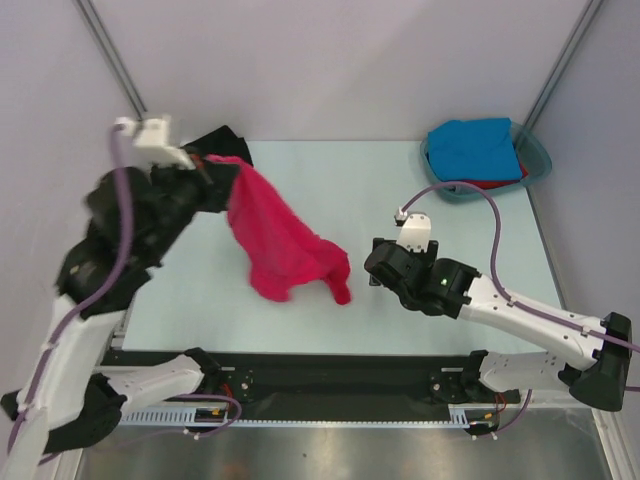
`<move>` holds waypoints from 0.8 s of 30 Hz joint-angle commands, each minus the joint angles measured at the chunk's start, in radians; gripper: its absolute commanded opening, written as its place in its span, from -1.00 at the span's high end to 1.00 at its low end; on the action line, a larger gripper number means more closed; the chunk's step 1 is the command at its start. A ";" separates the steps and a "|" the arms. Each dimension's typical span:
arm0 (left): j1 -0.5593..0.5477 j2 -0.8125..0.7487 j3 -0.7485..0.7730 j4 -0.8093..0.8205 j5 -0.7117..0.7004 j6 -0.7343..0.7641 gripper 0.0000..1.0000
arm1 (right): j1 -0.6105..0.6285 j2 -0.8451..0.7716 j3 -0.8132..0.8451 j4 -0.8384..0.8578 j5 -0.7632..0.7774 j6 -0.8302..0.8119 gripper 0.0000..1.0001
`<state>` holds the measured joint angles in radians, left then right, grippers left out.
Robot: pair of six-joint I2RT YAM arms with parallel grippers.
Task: Fold and stack the t-shirts
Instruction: Flatten the tshirt out
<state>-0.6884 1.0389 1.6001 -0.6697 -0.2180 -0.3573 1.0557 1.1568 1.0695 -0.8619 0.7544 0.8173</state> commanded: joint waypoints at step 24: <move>-0.029 0.350 -0.025 0.034 0.405 0.041 1.00 | -0.005 -0.127 -0.062 -0.092 0.134 0.098 -0.63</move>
<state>-0.6651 1.3262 1.6226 -0.7696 -0.0109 -0.2893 1.0554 1.0935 1.0107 -0.8867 0.7860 0.8429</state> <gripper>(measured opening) 0.015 0.818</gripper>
